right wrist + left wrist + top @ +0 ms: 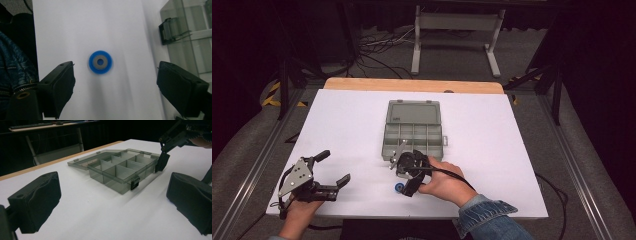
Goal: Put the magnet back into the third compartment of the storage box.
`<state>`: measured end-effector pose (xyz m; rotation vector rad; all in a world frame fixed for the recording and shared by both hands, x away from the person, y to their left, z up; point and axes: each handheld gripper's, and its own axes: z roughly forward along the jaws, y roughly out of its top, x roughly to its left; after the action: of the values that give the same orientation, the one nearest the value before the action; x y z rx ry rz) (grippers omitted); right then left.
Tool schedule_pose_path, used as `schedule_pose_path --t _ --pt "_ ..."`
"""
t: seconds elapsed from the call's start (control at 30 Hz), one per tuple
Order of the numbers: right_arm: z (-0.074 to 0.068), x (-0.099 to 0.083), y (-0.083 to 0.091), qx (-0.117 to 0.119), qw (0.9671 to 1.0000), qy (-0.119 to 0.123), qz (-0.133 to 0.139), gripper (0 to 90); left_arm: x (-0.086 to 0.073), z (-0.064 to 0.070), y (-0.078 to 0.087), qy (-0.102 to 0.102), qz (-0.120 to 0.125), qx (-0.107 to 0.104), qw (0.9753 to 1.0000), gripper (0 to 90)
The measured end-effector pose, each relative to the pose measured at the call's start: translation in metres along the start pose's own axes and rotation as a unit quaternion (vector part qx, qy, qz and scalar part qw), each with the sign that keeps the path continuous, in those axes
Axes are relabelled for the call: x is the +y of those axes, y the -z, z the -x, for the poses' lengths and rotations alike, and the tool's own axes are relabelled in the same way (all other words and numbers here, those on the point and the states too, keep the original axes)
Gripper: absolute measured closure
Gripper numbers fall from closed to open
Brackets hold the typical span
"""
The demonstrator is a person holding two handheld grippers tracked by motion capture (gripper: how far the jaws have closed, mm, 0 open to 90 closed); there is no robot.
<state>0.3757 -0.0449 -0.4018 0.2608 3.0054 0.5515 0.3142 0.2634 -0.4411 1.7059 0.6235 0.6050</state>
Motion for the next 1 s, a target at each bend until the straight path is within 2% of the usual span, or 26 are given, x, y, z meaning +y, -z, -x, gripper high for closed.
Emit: schedule_pose_path --t 0.37,0.67,1.0 --pt "-0.005 0.004 -0.018 0.017 0.9998 0.009 -0.009 18.7 0.000 0.000 0.000 0.003 0.005 -0.004 1.0000 0.3" --pt "-0.008 0.005 -0.031 0.021 0.9994 0.009 -0.024 24.5 -0.001 0.000 -0.001 0.007 0.006 -0.005 0.9999 0.3" --pt "-0.008 0.008 -0.033 0.019 0.9993 0.019 -0.025 47.3 -0.001 0.000 -0.001 0.008 0.007 -0.005 0.9999 0.3"
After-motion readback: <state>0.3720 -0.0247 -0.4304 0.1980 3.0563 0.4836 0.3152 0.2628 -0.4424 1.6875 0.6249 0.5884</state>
